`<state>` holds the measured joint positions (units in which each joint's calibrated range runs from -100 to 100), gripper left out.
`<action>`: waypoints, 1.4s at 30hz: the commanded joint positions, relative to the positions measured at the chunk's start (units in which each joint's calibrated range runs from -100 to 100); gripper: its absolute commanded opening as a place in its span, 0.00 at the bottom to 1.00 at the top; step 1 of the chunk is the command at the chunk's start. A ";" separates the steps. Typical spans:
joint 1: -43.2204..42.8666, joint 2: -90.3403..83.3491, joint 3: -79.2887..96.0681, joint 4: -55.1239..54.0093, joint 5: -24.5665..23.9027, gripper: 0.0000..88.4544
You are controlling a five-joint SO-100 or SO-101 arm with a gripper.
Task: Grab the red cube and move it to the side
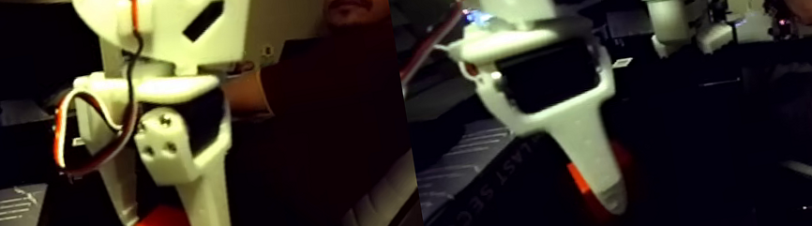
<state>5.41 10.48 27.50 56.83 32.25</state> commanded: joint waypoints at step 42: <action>-0.33 -20.56 -0.51 15.46 -0.66 0.09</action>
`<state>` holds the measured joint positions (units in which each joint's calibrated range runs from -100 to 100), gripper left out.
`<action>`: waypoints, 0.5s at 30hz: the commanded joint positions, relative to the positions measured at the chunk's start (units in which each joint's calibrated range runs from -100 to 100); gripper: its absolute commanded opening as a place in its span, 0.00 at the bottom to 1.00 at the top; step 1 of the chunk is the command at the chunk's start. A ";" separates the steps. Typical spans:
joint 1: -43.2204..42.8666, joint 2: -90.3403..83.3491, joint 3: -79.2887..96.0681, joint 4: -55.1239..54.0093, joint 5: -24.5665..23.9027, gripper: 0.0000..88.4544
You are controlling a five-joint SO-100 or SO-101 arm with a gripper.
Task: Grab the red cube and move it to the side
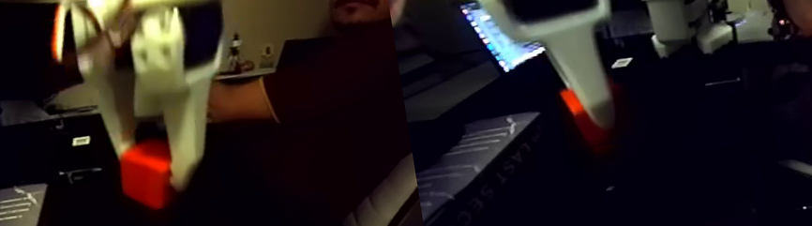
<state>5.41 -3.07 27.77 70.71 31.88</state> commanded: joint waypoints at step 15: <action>10.08 -28.69 -1.06 1.51 -0.13 0.09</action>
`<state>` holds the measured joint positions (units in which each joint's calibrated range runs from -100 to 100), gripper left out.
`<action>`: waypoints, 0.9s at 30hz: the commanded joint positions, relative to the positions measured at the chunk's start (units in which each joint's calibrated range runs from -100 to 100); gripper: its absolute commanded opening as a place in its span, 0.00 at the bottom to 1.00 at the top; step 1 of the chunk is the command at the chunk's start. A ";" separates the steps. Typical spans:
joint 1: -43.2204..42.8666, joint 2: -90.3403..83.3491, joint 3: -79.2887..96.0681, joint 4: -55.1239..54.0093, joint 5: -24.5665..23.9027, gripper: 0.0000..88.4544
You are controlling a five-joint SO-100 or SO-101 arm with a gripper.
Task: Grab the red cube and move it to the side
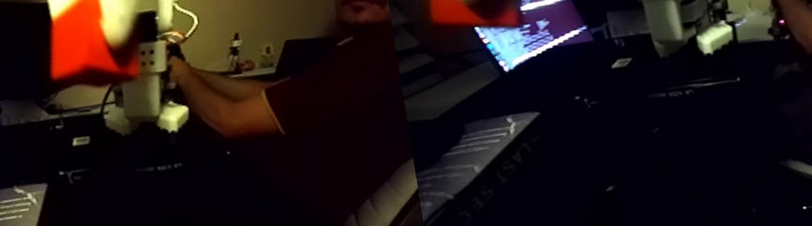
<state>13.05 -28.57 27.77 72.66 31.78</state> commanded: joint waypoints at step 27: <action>12.93 33.02 -19.47 -3.07 -4.34 0.09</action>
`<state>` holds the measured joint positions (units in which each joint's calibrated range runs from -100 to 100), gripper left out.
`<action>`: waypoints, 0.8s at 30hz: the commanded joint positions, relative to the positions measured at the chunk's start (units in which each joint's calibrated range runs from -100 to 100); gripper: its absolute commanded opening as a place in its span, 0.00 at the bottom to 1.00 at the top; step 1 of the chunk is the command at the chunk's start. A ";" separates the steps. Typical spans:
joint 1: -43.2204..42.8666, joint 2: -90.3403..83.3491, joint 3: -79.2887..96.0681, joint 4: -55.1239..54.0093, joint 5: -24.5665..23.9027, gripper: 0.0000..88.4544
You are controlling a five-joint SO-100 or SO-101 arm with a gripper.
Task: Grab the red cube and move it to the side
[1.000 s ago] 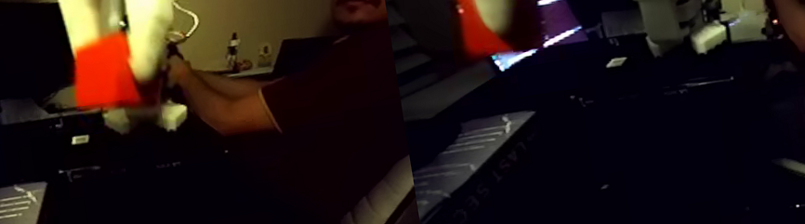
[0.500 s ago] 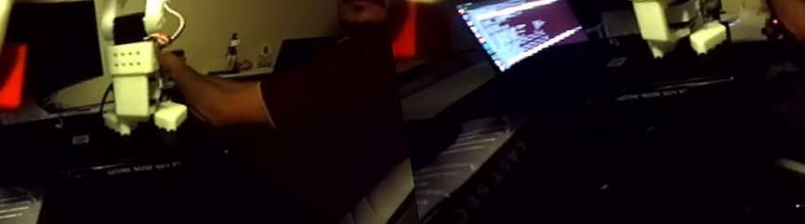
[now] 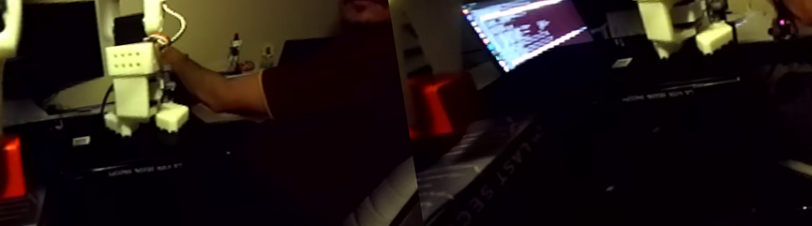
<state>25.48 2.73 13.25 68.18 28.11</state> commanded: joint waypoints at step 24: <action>2.33 15.58 -15.11 2.69 -2.40 0.18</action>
<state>27.49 18.81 0.18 71.36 25.96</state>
